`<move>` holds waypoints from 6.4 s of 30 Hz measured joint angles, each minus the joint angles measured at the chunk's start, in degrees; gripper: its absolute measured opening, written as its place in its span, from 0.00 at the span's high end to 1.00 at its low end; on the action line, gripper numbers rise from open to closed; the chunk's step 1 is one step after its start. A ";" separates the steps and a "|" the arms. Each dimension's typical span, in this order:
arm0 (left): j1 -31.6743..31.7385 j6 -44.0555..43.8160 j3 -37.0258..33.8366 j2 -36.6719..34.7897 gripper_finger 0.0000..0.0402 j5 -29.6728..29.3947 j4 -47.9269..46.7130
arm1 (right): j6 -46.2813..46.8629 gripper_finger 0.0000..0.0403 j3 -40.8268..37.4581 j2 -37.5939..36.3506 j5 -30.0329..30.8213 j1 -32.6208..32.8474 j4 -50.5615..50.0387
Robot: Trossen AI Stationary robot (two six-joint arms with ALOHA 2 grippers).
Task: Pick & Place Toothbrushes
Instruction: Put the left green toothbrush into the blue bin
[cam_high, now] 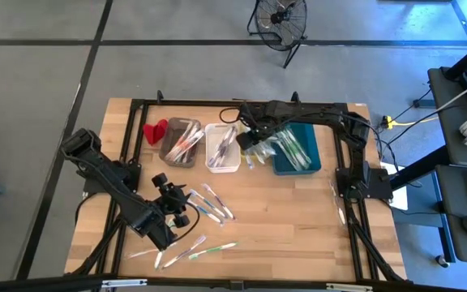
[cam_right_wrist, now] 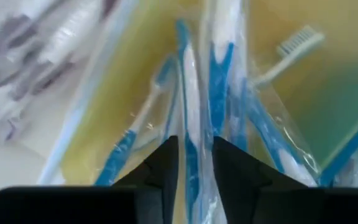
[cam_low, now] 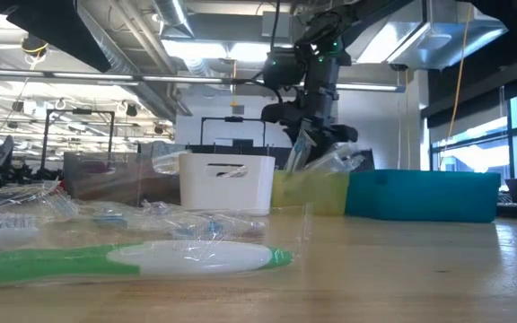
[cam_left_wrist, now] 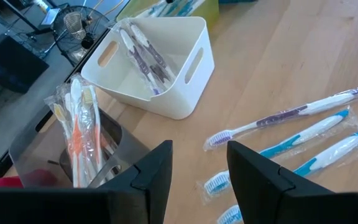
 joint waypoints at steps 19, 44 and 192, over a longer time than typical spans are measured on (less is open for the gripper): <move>0.00 0.00 0.00 0.00 0.63 0.37 -0.02 | -6.31 0.75 0.00 -3.36 -0.14 0.07 5.45; -4.87 -0.04 0.00 0.00 0.50 4.92 0.85 | -7.29 0.92 0.00 -10.82 3.66 24.87 5.86; 1.22 74.69 5.81 5.84 0.99 -14.70 86.53 | -22.68 0.65 -0.02 -10.10 35.90 50.55 40.03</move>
